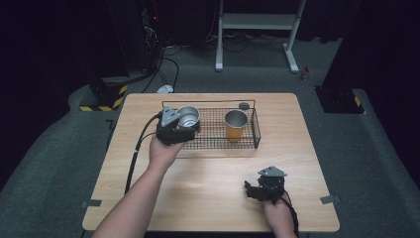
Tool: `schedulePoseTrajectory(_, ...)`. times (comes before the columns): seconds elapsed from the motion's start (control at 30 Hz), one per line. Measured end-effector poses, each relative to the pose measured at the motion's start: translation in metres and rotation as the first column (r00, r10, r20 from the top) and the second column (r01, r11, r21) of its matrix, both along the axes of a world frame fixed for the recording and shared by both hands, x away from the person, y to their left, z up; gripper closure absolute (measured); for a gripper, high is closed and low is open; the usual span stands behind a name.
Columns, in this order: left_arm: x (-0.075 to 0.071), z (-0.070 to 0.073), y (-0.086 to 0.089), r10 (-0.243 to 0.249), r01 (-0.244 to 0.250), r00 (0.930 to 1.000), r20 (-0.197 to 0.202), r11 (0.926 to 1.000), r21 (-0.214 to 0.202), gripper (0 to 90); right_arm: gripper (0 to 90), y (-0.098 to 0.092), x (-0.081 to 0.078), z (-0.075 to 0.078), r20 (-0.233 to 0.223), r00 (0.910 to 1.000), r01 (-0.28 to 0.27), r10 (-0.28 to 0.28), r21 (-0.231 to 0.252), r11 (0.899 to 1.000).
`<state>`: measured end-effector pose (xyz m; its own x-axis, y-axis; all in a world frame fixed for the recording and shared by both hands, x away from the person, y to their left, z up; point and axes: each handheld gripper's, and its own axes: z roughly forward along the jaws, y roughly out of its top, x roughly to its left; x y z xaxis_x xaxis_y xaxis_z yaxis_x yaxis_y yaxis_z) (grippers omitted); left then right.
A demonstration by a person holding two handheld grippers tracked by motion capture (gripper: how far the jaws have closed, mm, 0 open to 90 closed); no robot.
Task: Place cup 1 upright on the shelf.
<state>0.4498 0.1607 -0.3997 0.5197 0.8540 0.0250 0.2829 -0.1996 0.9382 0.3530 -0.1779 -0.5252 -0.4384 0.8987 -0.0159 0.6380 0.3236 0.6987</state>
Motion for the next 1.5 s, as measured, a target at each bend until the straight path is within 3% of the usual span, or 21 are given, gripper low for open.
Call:
schedulePoseTrajectory(0.17, 0.009, -0.007, 0.001, 0.019, -0.019, 0.9997, -0.017, 0.9998, 0.003, 18.8, 10.8, 0.000, 0.000, 0.000, 0.000, 1.0000, -0.003, 0.003, -0.001, 1.000)
schedulePoseTrajectory(0.3, 0.015, -0.014, 0.001, 0.035, -0.034, 0.9989, -0.031, 0.9990, 0.029, 18.8, 10.8, 0.000, 0.000, 0.000, 0.000, 1.0000, -0.004, 0.004, -0.001, 1.000)
schedulePoseTrajectory(0.93, 0.037, -0.035, -0.001, 0.064, -0.064, 0.9947, -0.081, 0.9980, -0.002, 18.8, 10.7, 0.000, 0.000, 0.000, 0.000, 1.0000, -0.004, 0.004, -0.001, 1.000)
schedulePoseTrajectory(1.5, 0.052, -0.054, -0.005, 0.094, -0.093, 0.9822, -0.162, 0.9955, 0.019, 18.8, 10.7, 0.000, 0.000, 0.000, 0.000, 1.0000, -0.004, 0.004, -0.001, 1.000)
